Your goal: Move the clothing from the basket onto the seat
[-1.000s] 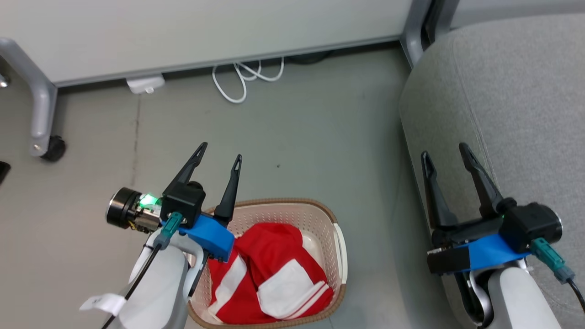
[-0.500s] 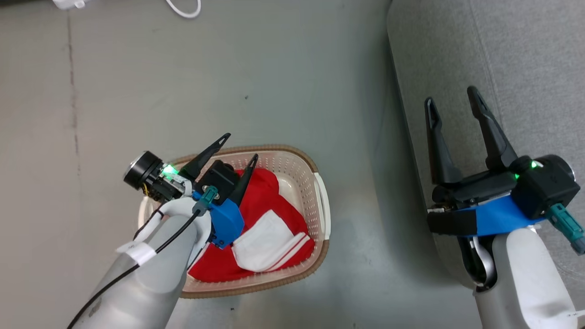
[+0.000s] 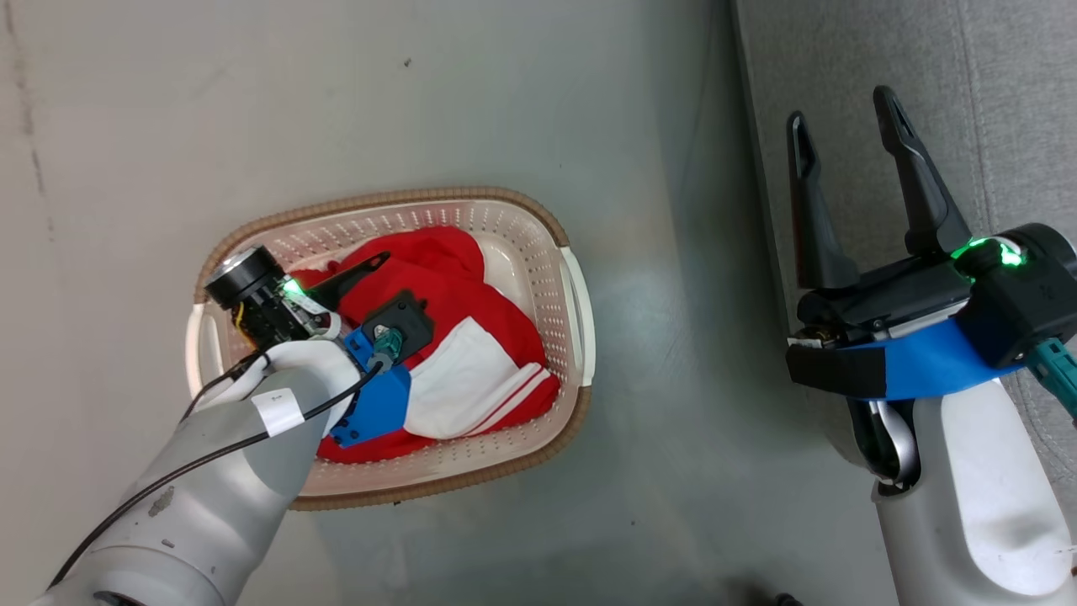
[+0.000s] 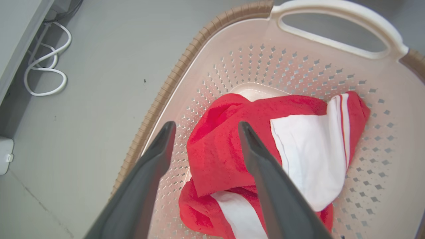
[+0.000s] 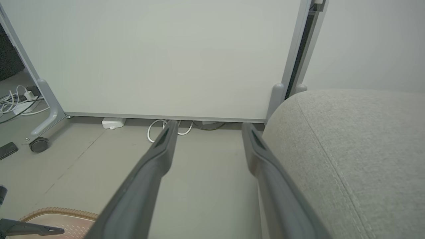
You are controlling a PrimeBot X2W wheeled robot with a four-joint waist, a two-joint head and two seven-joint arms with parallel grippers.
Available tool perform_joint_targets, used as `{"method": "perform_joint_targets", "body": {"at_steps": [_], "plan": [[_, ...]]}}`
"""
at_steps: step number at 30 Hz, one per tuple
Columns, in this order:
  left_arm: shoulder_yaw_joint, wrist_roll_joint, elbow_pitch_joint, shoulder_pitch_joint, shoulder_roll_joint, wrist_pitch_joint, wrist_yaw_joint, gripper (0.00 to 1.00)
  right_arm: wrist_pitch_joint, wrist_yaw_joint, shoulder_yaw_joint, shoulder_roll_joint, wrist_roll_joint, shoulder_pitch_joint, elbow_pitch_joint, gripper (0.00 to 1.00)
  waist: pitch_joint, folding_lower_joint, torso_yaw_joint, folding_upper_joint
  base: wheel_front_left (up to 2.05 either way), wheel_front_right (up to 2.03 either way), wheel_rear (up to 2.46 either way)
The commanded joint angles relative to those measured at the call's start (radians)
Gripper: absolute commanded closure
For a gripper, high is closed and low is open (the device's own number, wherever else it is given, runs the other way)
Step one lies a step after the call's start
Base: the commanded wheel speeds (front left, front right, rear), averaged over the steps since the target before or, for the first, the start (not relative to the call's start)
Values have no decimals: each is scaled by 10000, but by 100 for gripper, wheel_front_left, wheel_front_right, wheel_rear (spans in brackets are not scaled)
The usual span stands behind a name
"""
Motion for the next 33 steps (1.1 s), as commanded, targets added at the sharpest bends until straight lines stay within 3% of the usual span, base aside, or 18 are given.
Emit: {"method": "perform_joint_targets", "body": {"at_steps": [1,17,33], "plan": [[-187,-55,214,-190,59,40,-7,0,-38,20,22,-28,-31,-214,-68,0,317,-2,-116,0,0,0,0],[-2790,19,1098,-1208,748,1200,-8,0,-38,19,15,-26,-33,-578,-485,0,1545,-2,-488,0,0,0,0],[-3266,188,1154,-2316,859,1202,6,0,-38,13,-51,-26,21,-727,-1031,0,2849,-2,-644,0,0,0,0]]}}
